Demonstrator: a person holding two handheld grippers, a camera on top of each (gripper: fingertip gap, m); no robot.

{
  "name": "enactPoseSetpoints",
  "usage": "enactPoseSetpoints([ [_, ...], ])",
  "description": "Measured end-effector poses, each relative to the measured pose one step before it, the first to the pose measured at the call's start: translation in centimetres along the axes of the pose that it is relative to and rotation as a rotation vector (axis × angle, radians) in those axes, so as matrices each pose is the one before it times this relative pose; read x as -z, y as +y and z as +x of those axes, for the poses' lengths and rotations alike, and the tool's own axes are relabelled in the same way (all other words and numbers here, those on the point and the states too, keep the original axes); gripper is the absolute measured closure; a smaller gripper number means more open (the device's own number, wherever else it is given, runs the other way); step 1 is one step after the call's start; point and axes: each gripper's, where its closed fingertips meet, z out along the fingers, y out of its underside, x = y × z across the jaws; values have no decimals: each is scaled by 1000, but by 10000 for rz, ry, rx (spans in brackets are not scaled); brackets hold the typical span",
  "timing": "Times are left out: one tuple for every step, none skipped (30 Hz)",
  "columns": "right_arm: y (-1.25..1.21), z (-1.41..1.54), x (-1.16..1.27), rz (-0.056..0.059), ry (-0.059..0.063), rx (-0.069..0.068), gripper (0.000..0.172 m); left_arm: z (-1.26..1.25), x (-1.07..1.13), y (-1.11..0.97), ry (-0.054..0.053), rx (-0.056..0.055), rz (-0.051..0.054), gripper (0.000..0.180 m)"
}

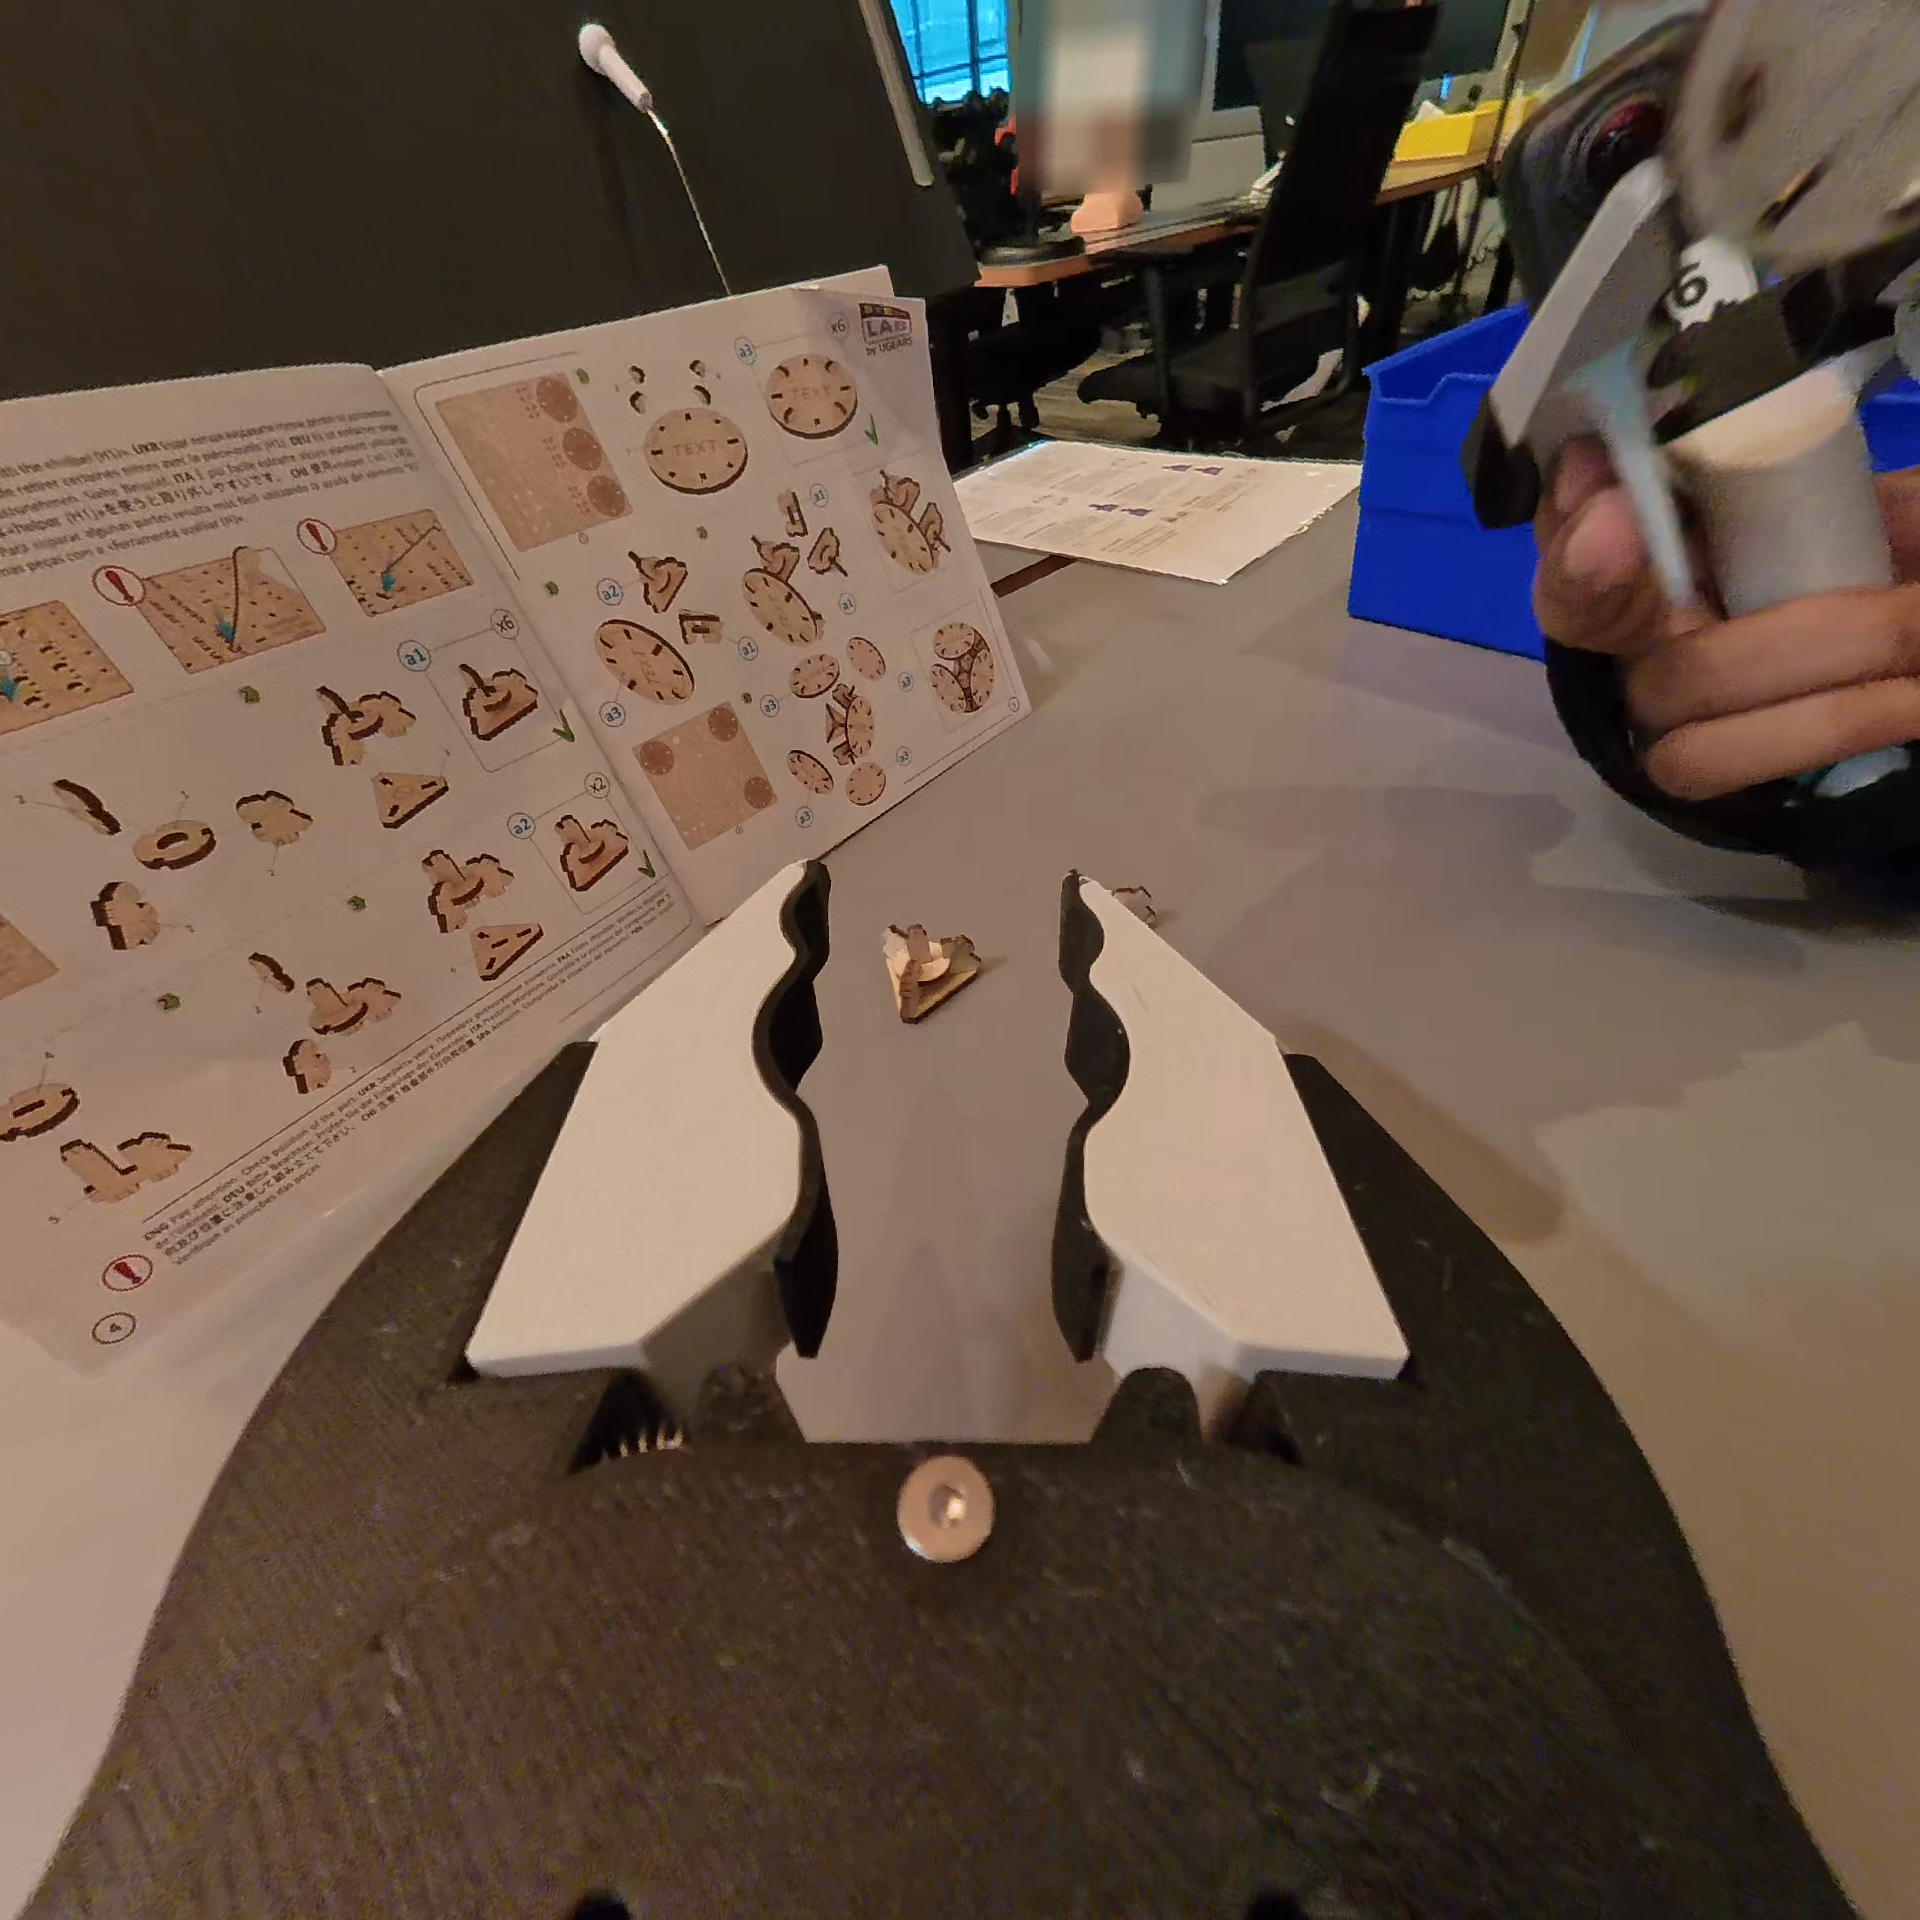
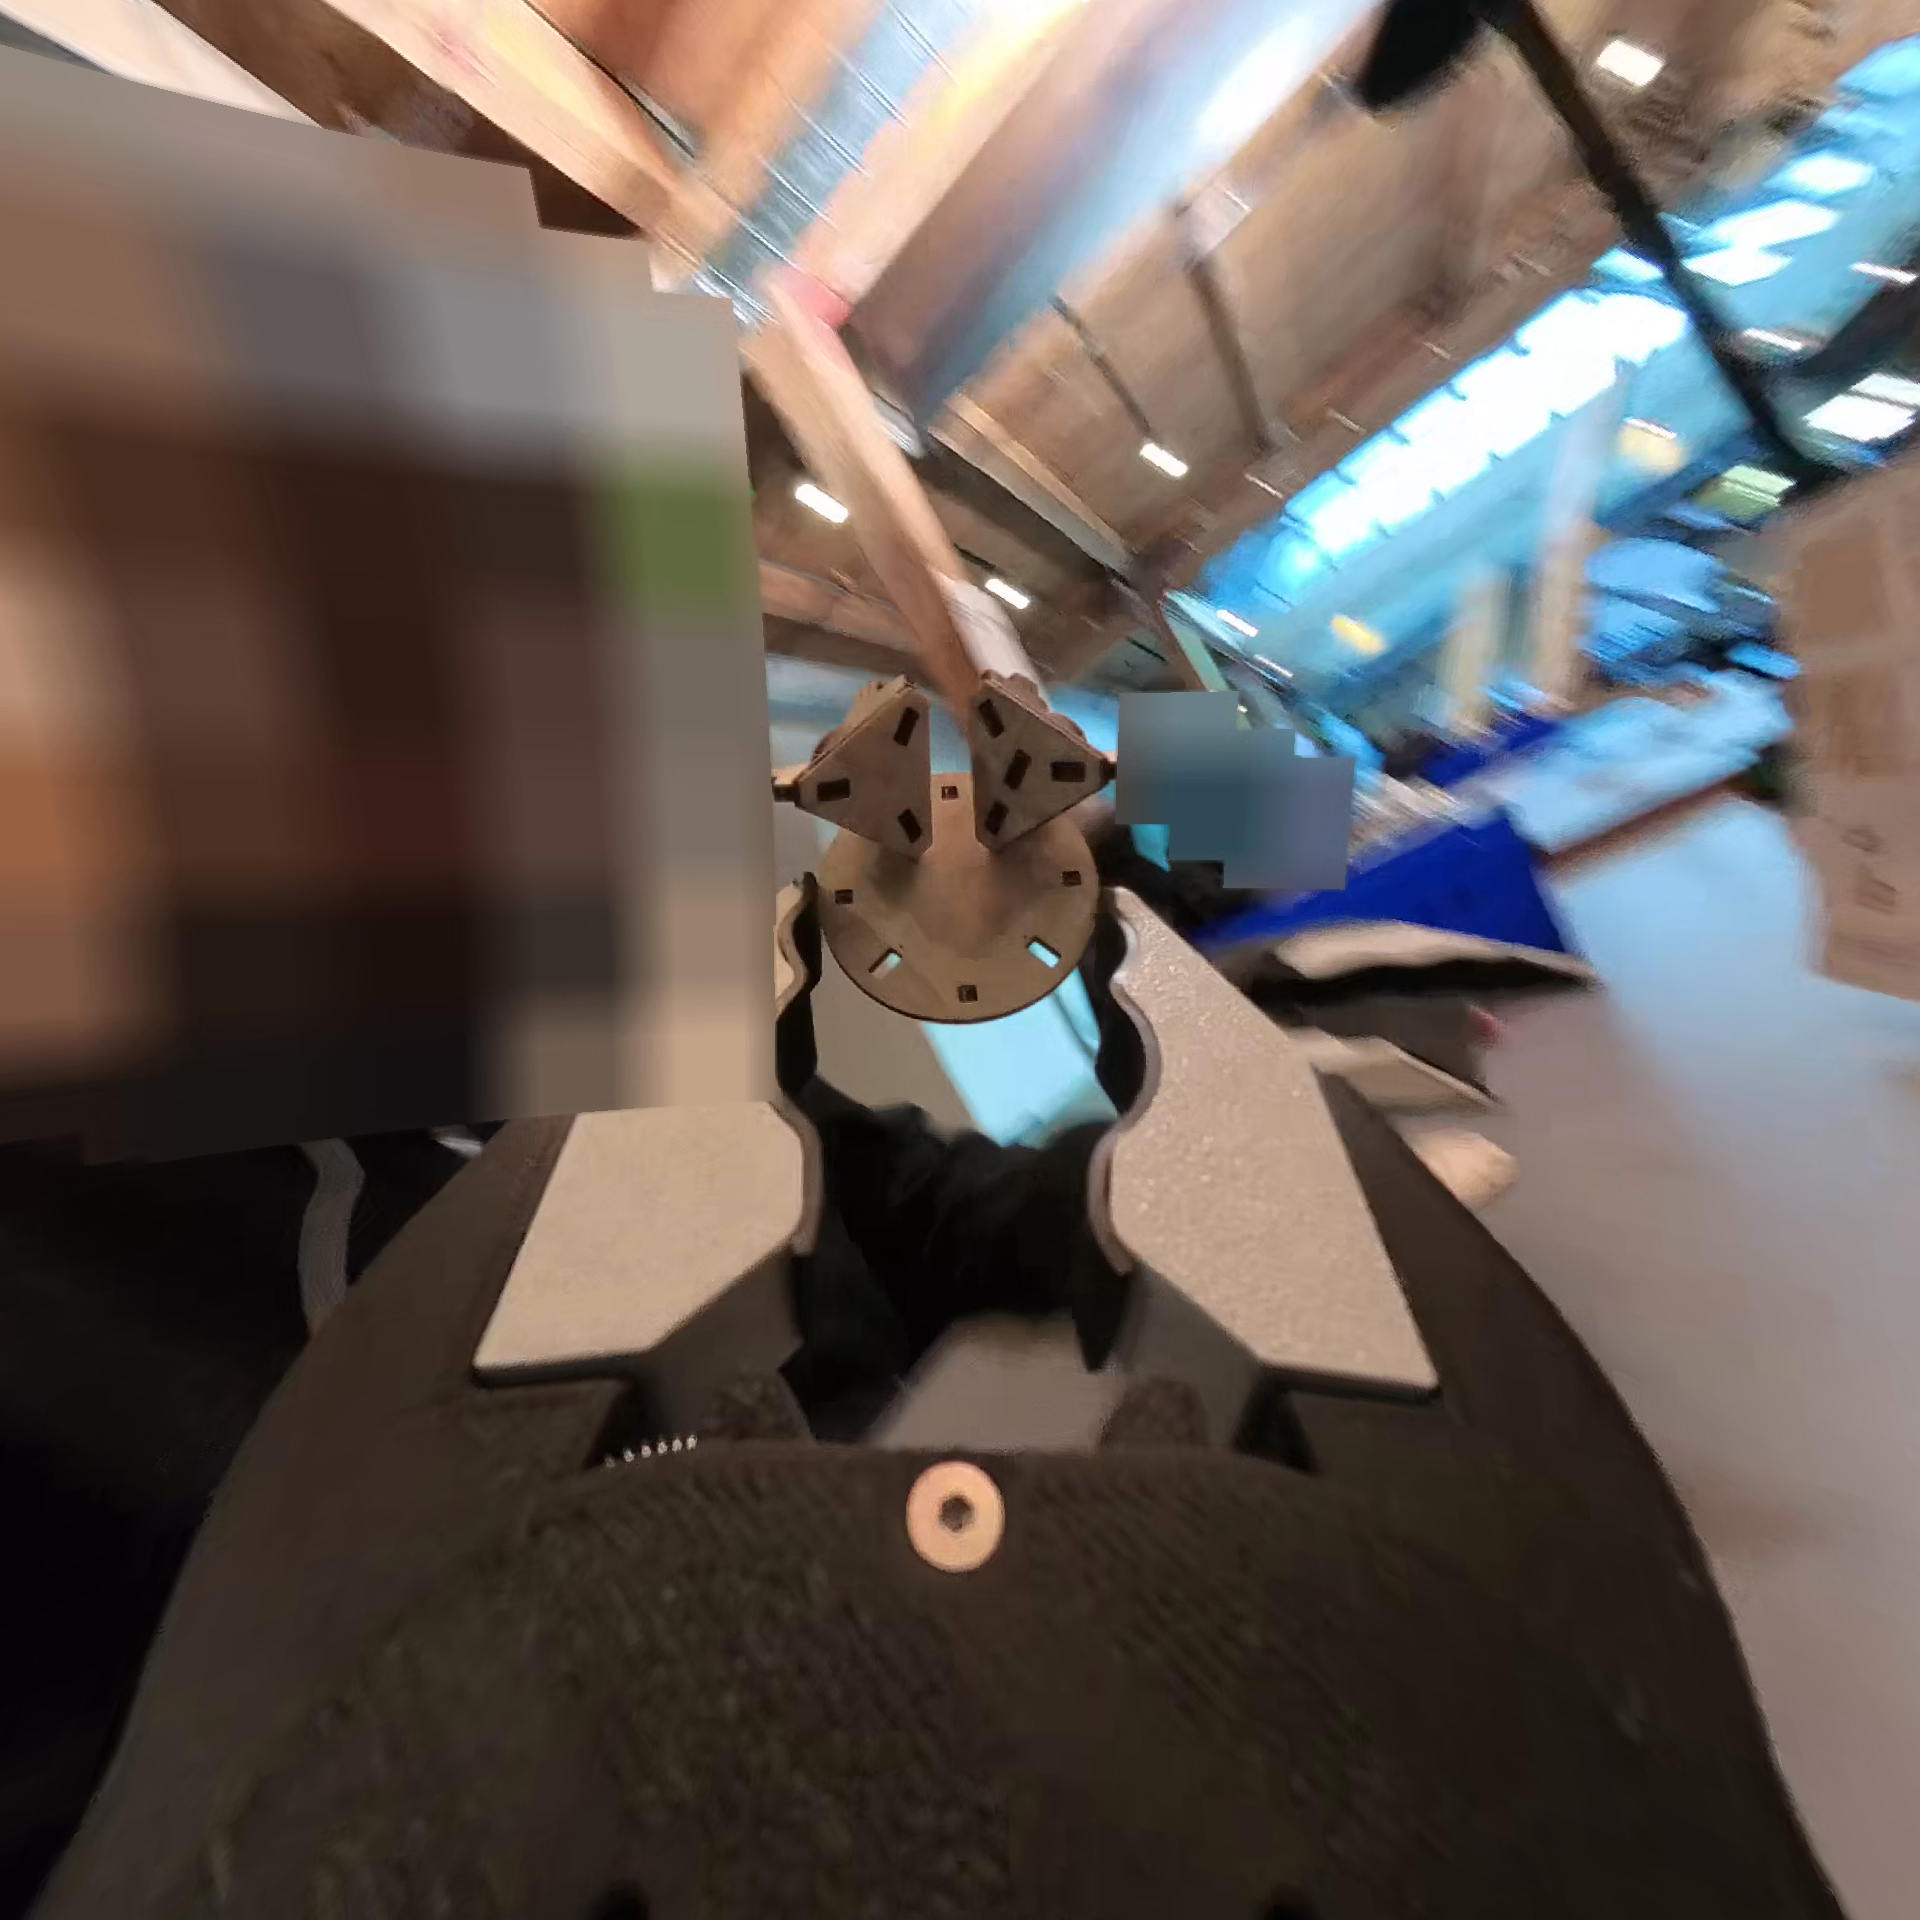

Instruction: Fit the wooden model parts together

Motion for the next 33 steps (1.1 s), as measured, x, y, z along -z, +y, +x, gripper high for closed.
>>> enactPoseSetpoints([
  [647,1066,-59,-424,741,290,120,-87,63,-95,-46,-41,44,138],
  [708,807,-122,-440,612,370,121,-100,90,-154,-53,-32,79,138],
  [685,541,-173,-434,432,312,120,-99,87,-169,-42,-10,76,139],
  [511,364,-207,-330,324,282,121,-90,85,-140,-28,13,63,139],
  [332,152,-182,-201,225,286,120,-70,56,-113,-19,27,54,139],
  [201,-36,-164,-123,98,227,121,-68,34,-52,-10,34,28,139],
  [169,-69,-136,-110,53,155,120,-39,8,7,0,33,1,139],
  [188,-26,-120,-135,64,170,120,-18,-22,45,7,28,-18,139],
  [177,-47,-100,-114,47,171,120,-9,-27,67,10,19,-21,139],
  [171,-9,-90,-110,42,121,120,15,-29,55,11,9,-22,139],
  [150,-29,-69,-90,2,50,120,24,-17,39,11,-2,-18,139],
  [96,-76,-59,-49,-42,7,120,22,-10,14,2,-13,-7,139],
  [60,-68,-41,-23,-44,7,120,29,-1,-19,2,-23,3,139],
  [54,-29,-38,-13,-18,11,120,28,7,-8,-2,-27,3,139],
  [75,19,-19,-37,13,10,120,20,-6,-12,-2,-23,-3,139],
  [102,41,-29,-53,25,20,120,25,-8,18,6,-16,-10,139],
  [86,11,-17,-43,21,30,120,9,-20,34,3,-8,-14,139],
  [52,24,-20,-32,25,23,120,17,-19,23,7,-3,-14,139],
  [38,-9,-16,-18,0,13,120,12,-16,35,9,-2,-14,139],
  [6,-28,-12,-1,-16,-1,120,20,-14,17,5,-2,-8,139],
  [-3,-33,-16,5,-16,-9,120,12,-12,14,6,-2,-5,138],
  [9,-8,-1,-3,-1,2,120,15,4,-1,3,-5,0,139],
  [31,7,-5,-16,9,11,120,2,-5,-3,-1,-7,1,139],
  [22,-6,-4,-13,-1,0,120,-4,0,0,0,-5,0,139],
  [2,2,4,2,-1,-11,120,10,-13,12,3,0,-3,139],
  [-18,-13,15,10,-7,-6,121,15,-8,21,7,0,-10,139],
  [-23,-28,5,13,-8,5,120,-2,-7,15,2,-2,-5,139],
  [-35,-35,20,15,-7,8,120,11,-4,0,3,-2,-1,139],
  [-42,-43,13,17,-18,2,120,5,-1,11,4,-2,-1,139],
  [-32,-56,15,16,-28,-4,120,1,-2,-4,2,-2,3,139],
  [-42,-55,16,20,-32,-4,120,9,16,-30,0,-4,17,139],
  [-33,-61,17,21,-36,-11,120,6,30,-87,-2,-11,47,139],
  [-30,-73,21,22,-49,-19,120,27,57,-112,6,-20,61,140],
])
